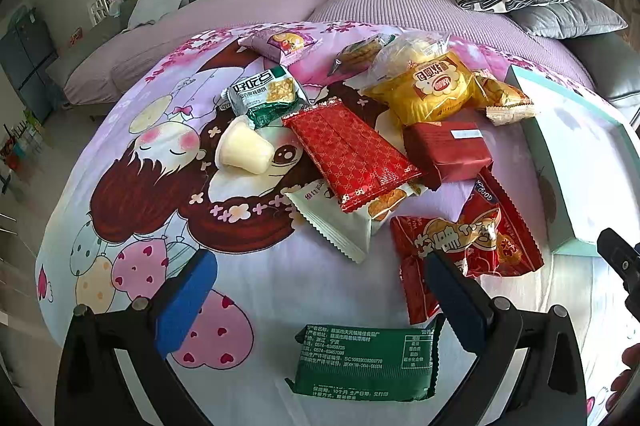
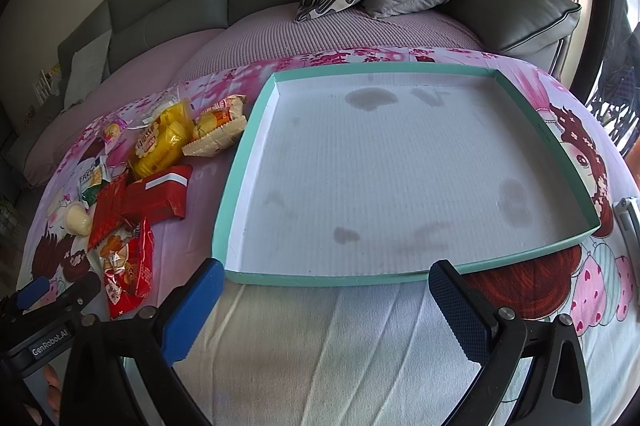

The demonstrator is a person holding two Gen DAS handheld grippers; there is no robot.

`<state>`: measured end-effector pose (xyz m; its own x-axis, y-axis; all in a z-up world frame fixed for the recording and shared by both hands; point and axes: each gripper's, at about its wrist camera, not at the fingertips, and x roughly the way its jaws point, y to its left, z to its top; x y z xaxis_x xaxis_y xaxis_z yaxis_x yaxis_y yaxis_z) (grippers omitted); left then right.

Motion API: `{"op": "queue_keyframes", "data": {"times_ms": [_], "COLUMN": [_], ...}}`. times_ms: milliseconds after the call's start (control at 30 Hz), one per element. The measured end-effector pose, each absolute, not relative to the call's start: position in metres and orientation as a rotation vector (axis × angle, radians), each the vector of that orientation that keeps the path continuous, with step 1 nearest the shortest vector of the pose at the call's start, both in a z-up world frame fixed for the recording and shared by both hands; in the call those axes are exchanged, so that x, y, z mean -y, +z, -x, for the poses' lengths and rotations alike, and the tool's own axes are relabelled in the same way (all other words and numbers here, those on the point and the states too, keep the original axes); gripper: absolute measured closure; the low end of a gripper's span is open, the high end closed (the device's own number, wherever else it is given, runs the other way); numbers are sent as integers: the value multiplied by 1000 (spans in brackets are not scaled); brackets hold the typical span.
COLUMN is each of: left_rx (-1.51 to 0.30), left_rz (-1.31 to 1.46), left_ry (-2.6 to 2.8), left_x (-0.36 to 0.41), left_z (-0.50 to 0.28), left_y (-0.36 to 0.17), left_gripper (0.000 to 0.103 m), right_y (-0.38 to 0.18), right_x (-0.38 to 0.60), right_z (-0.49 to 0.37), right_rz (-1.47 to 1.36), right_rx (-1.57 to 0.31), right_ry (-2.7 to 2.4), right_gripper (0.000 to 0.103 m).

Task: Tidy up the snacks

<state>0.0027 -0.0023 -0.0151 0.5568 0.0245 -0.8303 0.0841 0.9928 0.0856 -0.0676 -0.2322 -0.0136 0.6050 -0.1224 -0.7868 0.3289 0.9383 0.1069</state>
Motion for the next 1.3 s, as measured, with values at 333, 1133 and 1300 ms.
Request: {"op": "queue_keyframes", "data": {"times_ms": [333, 1133, 1300], "left_rx": [-970, -1060, -1096], "left_rz": [-93, -24, -27], "left_ry": [-32, -143, -171], "left_x": [-6, -28, -18], "left_z": [1, 28, 31], "left_y": [-4, -11, -18], "left_gripper": [0, 0, 0], "right_y": [-10, 12, 8], "right_x": [226, 153, 146], "right_z": [68, 58, 54], "right_rz": [-240, -255, -291], "right_rx": [-878, -840, -854], "right_ry": [-258, 32, 103], "right_gripper": [0, 0, 5]}}
